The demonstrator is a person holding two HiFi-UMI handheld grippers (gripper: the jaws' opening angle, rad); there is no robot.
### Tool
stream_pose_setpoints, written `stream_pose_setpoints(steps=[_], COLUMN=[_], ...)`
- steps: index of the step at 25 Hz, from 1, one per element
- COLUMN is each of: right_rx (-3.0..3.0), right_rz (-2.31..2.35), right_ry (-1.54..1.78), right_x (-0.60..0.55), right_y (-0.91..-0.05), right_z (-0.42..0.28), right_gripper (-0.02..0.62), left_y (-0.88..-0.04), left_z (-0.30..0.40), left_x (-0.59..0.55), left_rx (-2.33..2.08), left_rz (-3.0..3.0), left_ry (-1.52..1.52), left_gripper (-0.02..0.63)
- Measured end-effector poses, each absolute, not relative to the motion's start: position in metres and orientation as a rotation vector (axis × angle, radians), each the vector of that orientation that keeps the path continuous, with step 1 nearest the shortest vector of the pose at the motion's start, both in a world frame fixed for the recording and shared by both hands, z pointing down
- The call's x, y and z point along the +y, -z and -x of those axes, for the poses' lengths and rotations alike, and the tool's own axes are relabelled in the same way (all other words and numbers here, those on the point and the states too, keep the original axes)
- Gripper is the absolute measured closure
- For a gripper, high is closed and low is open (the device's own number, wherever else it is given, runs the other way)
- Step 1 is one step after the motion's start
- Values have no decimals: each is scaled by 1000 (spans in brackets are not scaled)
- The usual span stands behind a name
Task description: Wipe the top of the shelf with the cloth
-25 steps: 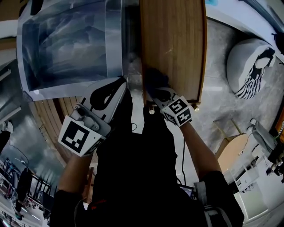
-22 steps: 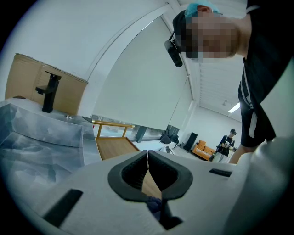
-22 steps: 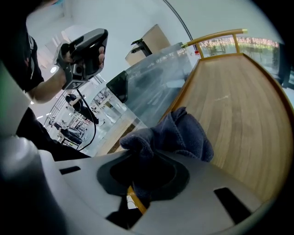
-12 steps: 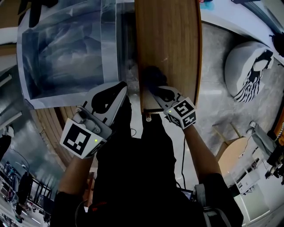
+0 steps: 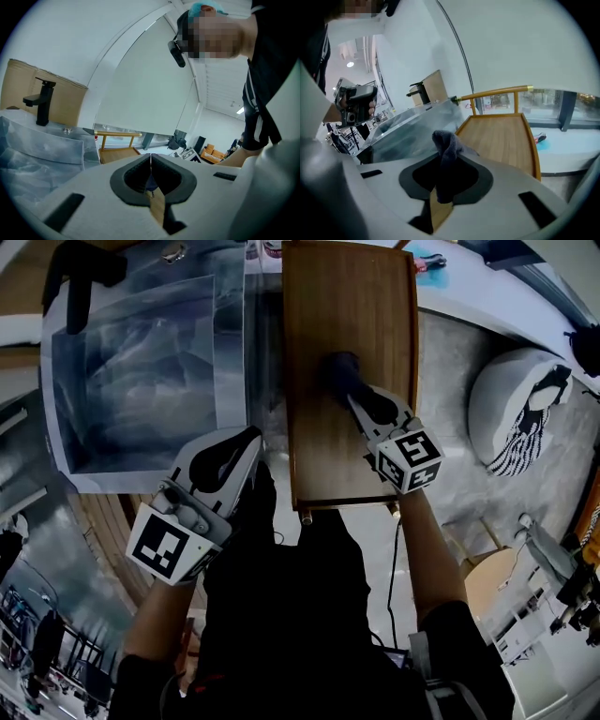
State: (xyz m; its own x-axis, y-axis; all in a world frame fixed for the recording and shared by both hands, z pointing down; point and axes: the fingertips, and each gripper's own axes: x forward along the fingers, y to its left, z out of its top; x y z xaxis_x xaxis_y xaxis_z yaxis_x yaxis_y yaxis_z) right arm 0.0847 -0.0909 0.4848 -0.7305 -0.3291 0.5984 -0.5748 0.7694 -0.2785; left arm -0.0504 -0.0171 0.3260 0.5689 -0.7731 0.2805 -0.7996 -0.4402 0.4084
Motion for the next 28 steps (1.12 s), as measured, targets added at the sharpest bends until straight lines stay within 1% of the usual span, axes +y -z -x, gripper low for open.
stream_pose_setpoints(steps=[16, 28], right_rx=[-2471, -2472], right_rz=[-782, -810], right_ry=[-438, -376], right_x=[-244, -300], right_y=[-478, -494], right_z=[-72, -55], right_gripper=[535, 535], left_y=[-339, -349], left_z=[61, 61], left_x=[-47, -50], left_rx=[-1316, -1337], left_rz=[-2246, -2208], left_ry=[-83, -96], left_gripper=[583, 583])
